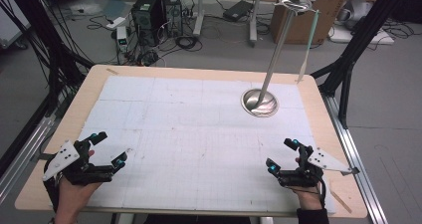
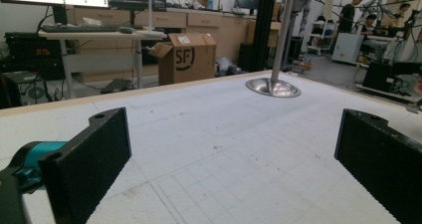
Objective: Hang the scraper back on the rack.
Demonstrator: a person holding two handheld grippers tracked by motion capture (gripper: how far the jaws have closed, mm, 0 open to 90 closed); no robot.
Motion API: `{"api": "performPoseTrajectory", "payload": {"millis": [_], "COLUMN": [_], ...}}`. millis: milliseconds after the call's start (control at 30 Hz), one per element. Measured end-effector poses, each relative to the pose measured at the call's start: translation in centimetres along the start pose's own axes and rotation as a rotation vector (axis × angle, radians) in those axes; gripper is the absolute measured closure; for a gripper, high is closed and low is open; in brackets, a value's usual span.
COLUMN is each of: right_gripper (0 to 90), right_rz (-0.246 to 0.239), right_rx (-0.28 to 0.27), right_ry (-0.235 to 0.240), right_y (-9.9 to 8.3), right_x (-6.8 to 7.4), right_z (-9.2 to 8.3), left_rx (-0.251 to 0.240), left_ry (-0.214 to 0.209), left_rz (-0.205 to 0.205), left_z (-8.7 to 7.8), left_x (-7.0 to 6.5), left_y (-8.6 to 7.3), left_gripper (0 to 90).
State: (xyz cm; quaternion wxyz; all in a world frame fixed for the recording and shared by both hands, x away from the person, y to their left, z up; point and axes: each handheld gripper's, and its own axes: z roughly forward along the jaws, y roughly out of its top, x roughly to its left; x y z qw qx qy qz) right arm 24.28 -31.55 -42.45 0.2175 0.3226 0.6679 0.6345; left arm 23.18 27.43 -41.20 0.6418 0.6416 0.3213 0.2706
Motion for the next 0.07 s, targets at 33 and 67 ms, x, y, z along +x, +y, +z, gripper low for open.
{"api": "performPoseTrajectory", "payload": {"millis": [33,67], "right_gripper": [0.0,0.0], "right_rz": [0.001,-0.003], "right_rx": [0.007,0.009], "right_ry": [0.003,0.003], "right_y": [-0.01,-0.02], "right_x": [-0.01,-0.04], "right_z": [0.13,0.29], "left_rx": [0.002,0.004], "left_ry": [0.000,-0.002], "left_rz": [-0.001,0.001], "left_z": [0.03,0.05], "left_x": [-0.04,-0.07], "left_y": [-0.01,-0.02], "left_gripper": [1.7,1.7]}}
